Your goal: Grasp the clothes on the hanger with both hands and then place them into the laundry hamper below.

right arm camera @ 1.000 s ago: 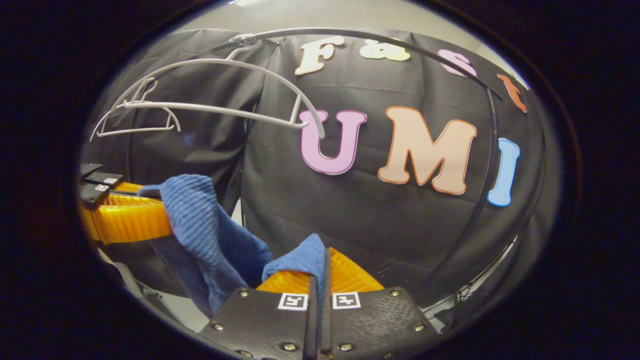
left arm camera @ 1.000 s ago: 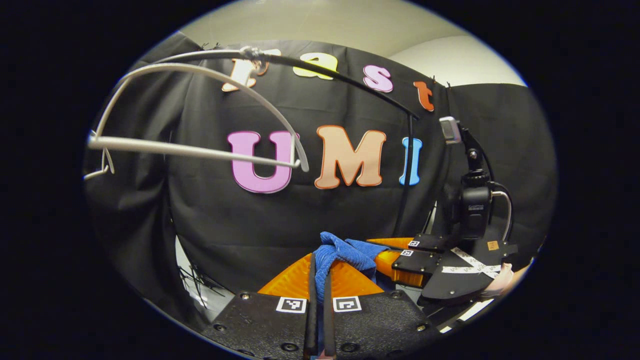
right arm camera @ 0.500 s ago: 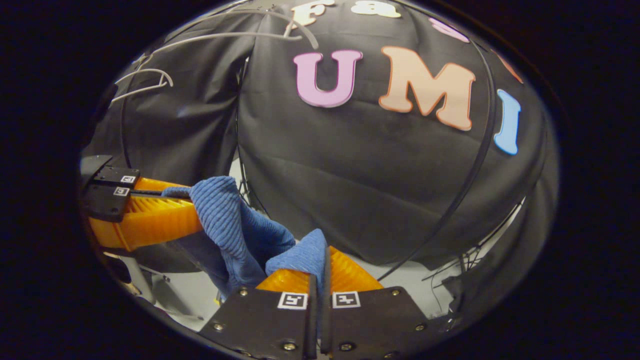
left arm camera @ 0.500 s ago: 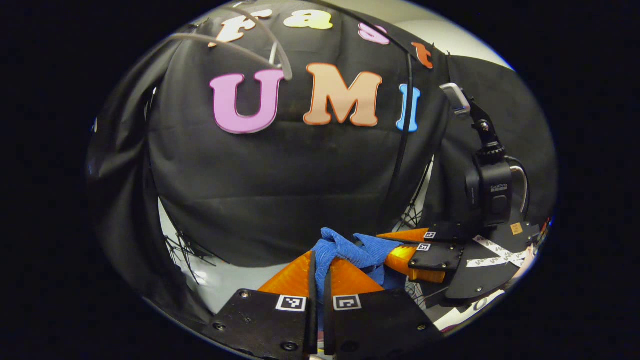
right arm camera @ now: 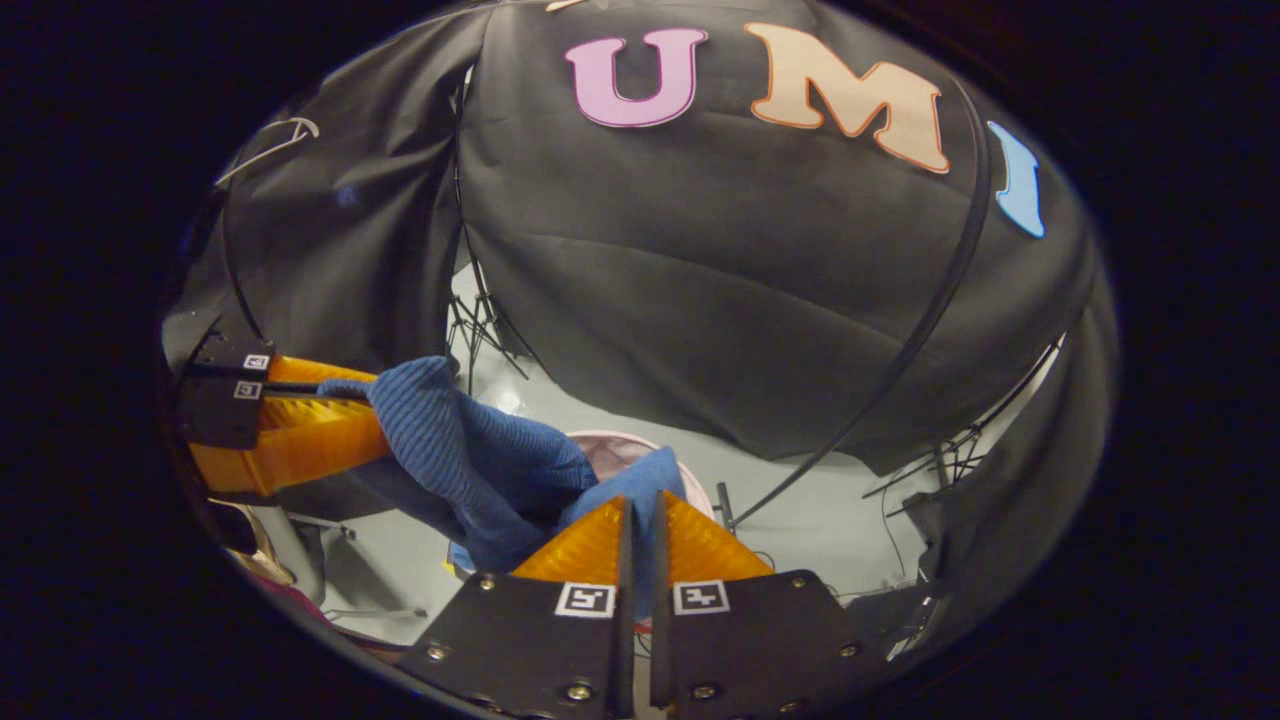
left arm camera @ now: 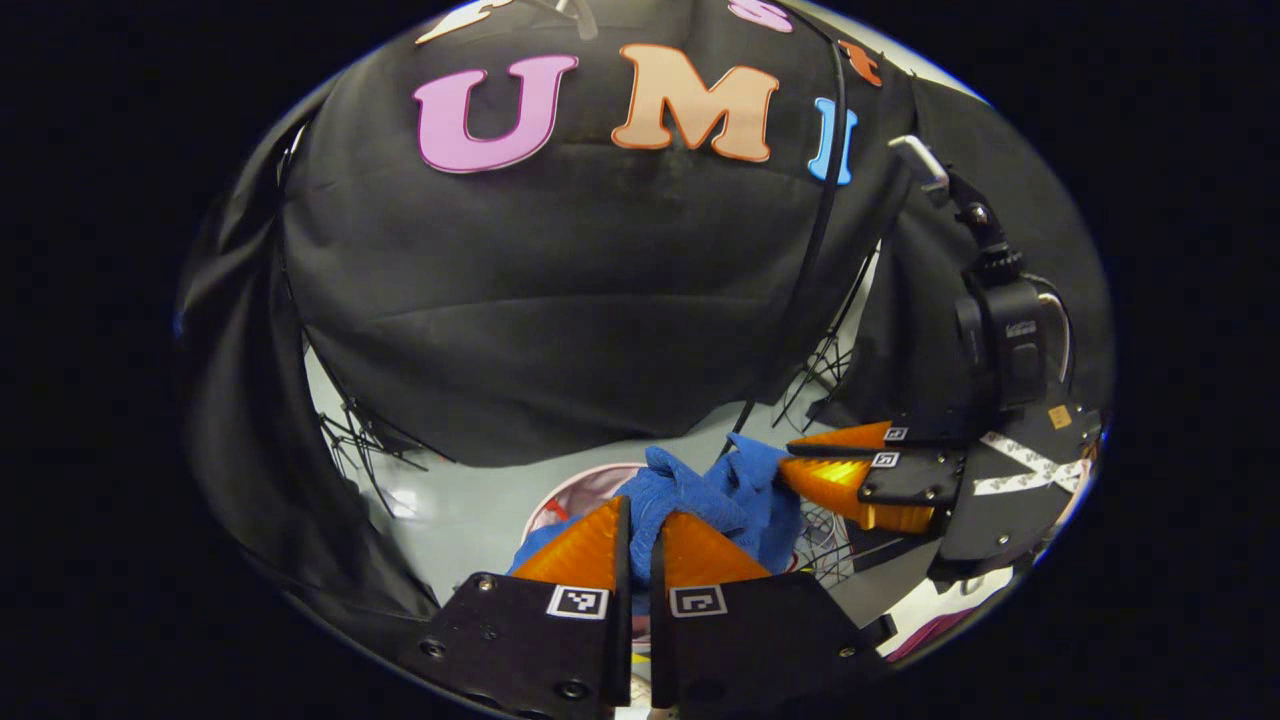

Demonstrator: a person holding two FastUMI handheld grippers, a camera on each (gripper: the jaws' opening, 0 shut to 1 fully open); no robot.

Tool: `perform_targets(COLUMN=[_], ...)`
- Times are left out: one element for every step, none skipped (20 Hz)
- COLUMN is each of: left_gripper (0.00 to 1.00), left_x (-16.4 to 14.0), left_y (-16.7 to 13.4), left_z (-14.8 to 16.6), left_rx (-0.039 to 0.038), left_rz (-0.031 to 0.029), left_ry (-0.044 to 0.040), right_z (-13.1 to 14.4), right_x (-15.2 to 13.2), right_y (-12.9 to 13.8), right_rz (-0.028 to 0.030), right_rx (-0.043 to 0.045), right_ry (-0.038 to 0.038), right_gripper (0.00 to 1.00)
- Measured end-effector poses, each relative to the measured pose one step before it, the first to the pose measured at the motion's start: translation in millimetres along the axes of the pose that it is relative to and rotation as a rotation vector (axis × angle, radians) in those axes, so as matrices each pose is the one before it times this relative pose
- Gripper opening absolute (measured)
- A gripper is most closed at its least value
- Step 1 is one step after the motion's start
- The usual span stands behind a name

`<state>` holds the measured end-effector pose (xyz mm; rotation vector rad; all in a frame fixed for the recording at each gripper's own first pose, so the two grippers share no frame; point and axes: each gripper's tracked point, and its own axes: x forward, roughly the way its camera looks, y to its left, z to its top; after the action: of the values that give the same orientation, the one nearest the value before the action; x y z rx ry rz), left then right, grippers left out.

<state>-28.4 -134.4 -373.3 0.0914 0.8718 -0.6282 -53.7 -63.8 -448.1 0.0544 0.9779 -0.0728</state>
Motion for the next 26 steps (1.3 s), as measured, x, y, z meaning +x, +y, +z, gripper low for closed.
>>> perform_targets(left_gripper=[0.07, 0.16, 0.26, 0.27, 0.3, 0.31, 0.31, 0.31, 0.31, 0.31, 0.3, 0.31, 0.31, 0.31, 0.31, 0.31, 0.31, 0.31, 0.31, 0.31, 0.31, 0.31, 0.31, 0.31, 0.31, 0.31], left_x=[0.96, 2.45, -1.3, 0.47, 0.46, 0.65, 0.7, 0.61, 0.66, 0.78, 1.06, 1.05, 1.47, -0.09, 0.19, -0.46, -1.57, -0.32, -0.46, -2.1, -1.09, -0.54, -1.53, -2.38, -5.0, -7.0], left_y=[0.73, 0.25, 1.4, -0.63, 1.39, 1.38, 0.38, -0.16, -0.15, -0.14, 0.0, 0.3, -0.42, -0.47, -0.52, -0.37, 0.49, 0.24, -0.01, 1.48, 0.98, 1.39, 0.81, -0.19, 0.06, 0.68], left_z=[-9.98, -8.31, -1.7, -0.67, 0.58, -0.49, 2.26, 1.73, 1.38, 0.83, 1.1, -0.57, -0.94, -1.33, -0.25, -0.02, 0.76, 1.44, 1.97, 1.62, 3.11, 2.04, 4.98, 6.01, 8.08, 11.93], left_rx=[0.00157, 0.0008, -0.00269, -0.00191, -0.00022, -0.00119, -0.00318, -0.00338, -0.00246, -0.00168, -0.00056, 0.00102, 0.0012, 0.00059, 0.00059, 0.00032, 0.0019, 0.00381, 0.00513, 0.00591, 0.00648, 0.00573, 0.00214, -0.00012, 0.00003, 0.00363], left_rz=[0.00069, -0.00075, -0.00048, -0.00414, 0.00408, 0.00139, -0.00034, -0.00105, -0.00003, -0.00181, -0.00016, 0.00163, 0.00041, 0.00085, -0.0006, -0.00111, 0.00279, 0.00043, 0.00189, 0.00408, 0.00357, 0.00422, -0.00034, -0.00007, -0.00079, 0.00363], left_ry=[0.03001, 0.01586, 0.0033, -0.00069, 0.00046, 0.00157, -0.00474, -0.00407, -0.00076, -0.00264, -0.00332, -0.00274, 0.00076, 0.00118, 0.00061, 0.00002, 0.00019, -0.00576, -0.00456, -0.0043, -0.00827, -0.00994, -0.01841, -0.01758, -0.01866, -0.0219], right_z=[-0.23, -1.85, 0.01, -0.07, 1.71, -1.19, 1.02, 1.03, 2.0, 1.58, 1.68, 0.64, 1.66, -0.7, 0.3, -0.63, 1.56, 1.61, 1.05, 2.35, 4.87, 7.51, 10.04, 8.89, 12.08, 11.59], right_x=[0.29, -0.09, -0.52, 0.9, -0.41, 0.69, -0.69, 0.23, -0.61, 0.86, 0.01, -0.99, 0.29, -0.28, -1.05, 0.3, -0.73, -0.16, -0.17, -0.87, -1.88, -4.69, -5.21, -4.51, -5.18, -5.84], right_y=[-0.95, -0.55, 0.67, 0.67, -0.67, 0.29, -0.8, 0.16, -0.12, 0.68, 0.33, 0.4, 1.76, 1.07, 0.96, 0.87, 0.21, 1.32, 1.23, 0.74, 0.59, -1.1, -0.01, 2.06, 0.14, 0.36], right_rz=[-0.00056, -0.00266, -0.00078, 0.0002, 0.00011, -0.00025, -0.00032, 0.00042, 0.00156, 0.00193, 0.00097, 0.00109, 0.00061, -0.00019, 0.00013, 0.00056, 0.00088, 0.00148, 0.00168, 0.00167, 0.00117, -0.00099, 0.00029, 0.00063, -0.00111, -0.00061], right_rx=[0.002, 0.00043, 0.00274, 0.00365, 0.00262, 0.00157, -0.00016, 0.00029, 0.00168, 0.00103, 0.00118, 0.00036, 0.00079, -0.00026, -0.00033, -0.0015, -0.00228, -0.00182, 0.00053, 0.00297, 0.00338, 0.00171, 0.00148, -0.0001, -0.00294, -0.00227], right_ry=[0.00618, 0.00406, 0.00109, 0.00072, 0.0011, -0.00153, -0.00047, -0.00036, -0.00111, -0.00281, -0.00318, -0.00337, -0.00266, -0.00281, -0.00024, -0.00115, -0.00352, -0.00278, -0.00549, -0.00758, -0.0113, -0.01768, -0.02228, -0.02307, -0.02487, -0.0275], right_gripper=[0.07, 0.07, 0.07, 0.07, 0.07, 0.07, 0.07, 0.07, 0.07, 0.07, 0.07, 0.07, 0.07, 0.07, 0.07, 0.07, 0.07, 0.07, 0.07, 0.07, 0.07, 0.07, 0.07, 0.07, 0.07, 0.07])
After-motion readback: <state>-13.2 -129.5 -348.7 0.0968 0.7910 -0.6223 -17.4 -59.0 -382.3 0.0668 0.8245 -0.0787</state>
